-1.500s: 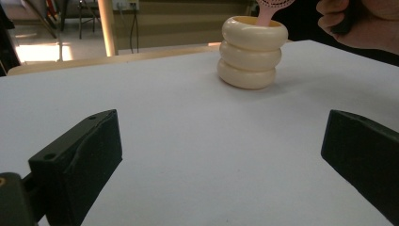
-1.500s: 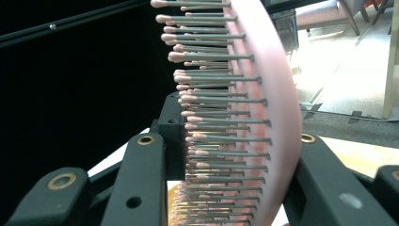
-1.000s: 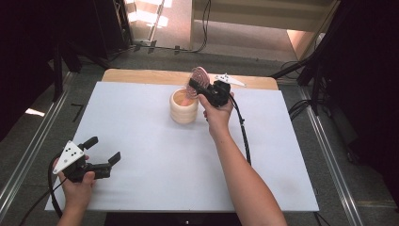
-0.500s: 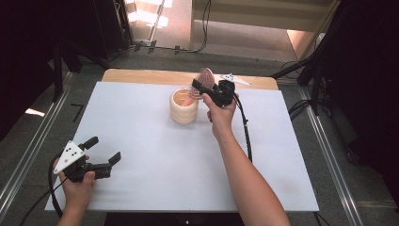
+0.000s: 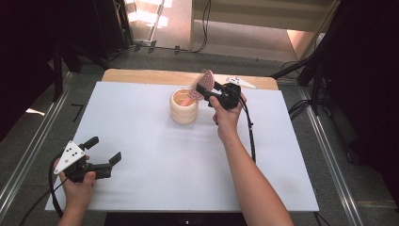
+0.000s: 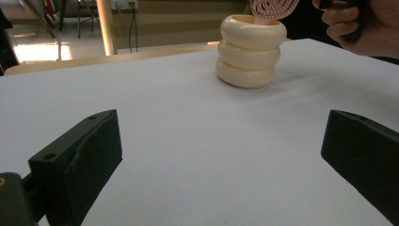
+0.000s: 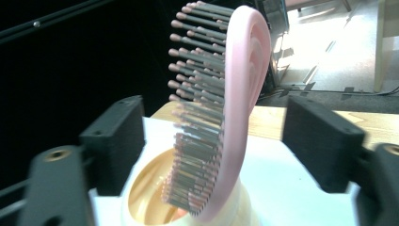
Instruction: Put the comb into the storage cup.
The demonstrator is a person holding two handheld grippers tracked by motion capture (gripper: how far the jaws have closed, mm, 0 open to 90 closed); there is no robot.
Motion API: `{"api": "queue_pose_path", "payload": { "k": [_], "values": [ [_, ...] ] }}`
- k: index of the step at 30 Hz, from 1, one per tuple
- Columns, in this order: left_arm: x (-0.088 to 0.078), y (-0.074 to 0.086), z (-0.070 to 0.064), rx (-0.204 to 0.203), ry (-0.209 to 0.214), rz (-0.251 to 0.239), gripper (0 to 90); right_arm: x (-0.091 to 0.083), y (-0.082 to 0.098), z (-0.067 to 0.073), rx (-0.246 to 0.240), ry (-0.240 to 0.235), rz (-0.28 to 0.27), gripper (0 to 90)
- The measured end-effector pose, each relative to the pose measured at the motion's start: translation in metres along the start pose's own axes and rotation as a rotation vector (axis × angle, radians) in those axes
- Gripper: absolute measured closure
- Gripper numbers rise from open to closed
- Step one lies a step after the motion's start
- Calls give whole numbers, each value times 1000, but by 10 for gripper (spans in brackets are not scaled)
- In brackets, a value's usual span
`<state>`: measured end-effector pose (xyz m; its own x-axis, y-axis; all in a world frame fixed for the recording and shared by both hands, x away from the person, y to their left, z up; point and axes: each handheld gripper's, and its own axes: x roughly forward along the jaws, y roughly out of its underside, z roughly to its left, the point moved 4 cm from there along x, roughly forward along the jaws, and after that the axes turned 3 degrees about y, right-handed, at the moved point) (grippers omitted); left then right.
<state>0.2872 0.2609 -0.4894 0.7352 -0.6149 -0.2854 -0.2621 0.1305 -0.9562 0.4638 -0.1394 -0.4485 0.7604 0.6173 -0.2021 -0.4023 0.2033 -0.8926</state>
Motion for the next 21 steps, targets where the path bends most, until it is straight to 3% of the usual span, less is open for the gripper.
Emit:
{"api": "queue_pose_path", "payload": {
  "k": [8, 10, 16, 21],
  "values": [
    [0, 0, -1, 4, 3, -4, 0, -12, 1, 1, -33, -12, -12, 112],
    [0, -1, -1, 4, 2, -4, 0, -18, 3, 2, -82, -10, -4, 105],
    [1, 0, -1, 4, 3, -4, 0, -30, 6, 5, -145, -15, 3, 56],
    [1, -1, -2, 6, 6, -5, 0, -39, 10, 3, -158, -39, 4, 0]
  ]
}}
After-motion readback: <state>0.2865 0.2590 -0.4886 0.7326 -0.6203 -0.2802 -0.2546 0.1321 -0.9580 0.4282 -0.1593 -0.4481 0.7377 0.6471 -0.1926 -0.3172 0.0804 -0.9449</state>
